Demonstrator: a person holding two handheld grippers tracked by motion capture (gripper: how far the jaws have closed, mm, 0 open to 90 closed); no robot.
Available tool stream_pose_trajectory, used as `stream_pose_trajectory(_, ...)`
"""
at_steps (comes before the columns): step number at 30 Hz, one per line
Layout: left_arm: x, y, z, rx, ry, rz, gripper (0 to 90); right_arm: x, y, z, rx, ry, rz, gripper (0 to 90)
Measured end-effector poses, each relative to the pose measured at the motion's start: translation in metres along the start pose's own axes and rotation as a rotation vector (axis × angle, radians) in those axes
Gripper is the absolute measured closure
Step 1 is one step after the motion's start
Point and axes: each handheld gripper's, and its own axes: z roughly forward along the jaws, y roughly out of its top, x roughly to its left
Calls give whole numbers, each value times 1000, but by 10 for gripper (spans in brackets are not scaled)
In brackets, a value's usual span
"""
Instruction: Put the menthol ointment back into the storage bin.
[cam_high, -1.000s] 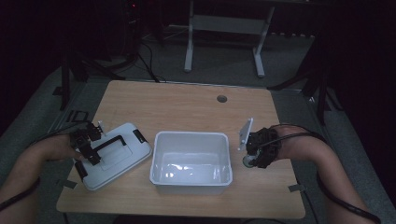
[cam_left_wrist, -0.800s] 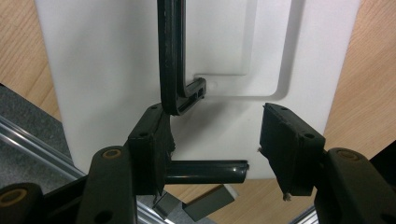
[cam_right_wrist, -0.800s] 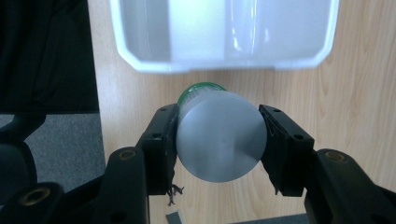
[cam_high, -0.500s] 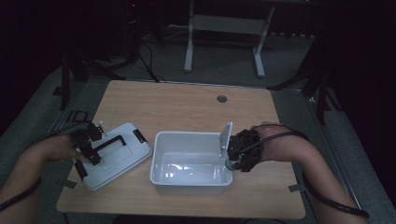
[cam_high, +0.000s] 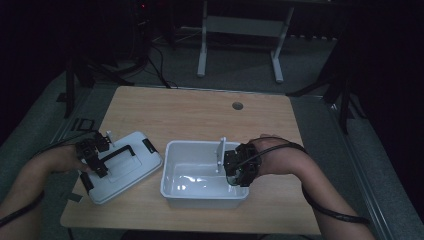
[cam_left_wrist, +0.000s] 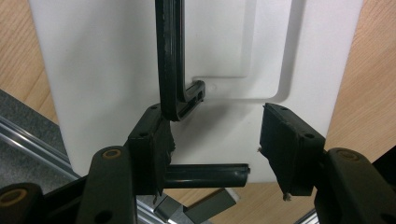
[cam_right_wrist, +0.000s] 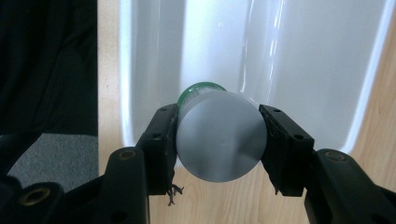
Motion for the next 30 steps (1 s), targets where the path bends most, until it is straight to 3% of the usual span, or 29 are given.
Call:
stream_pose_trajectory(15, 2, -4, 3, 7, 0, -9, 429, -3, 10, 59, 47, 58, 12, 499)
stream_pose_trajectory(30, 2, -3, 4, 5, -6, -7, 429, -7, 17, 92, 92, 76, 8, 499)
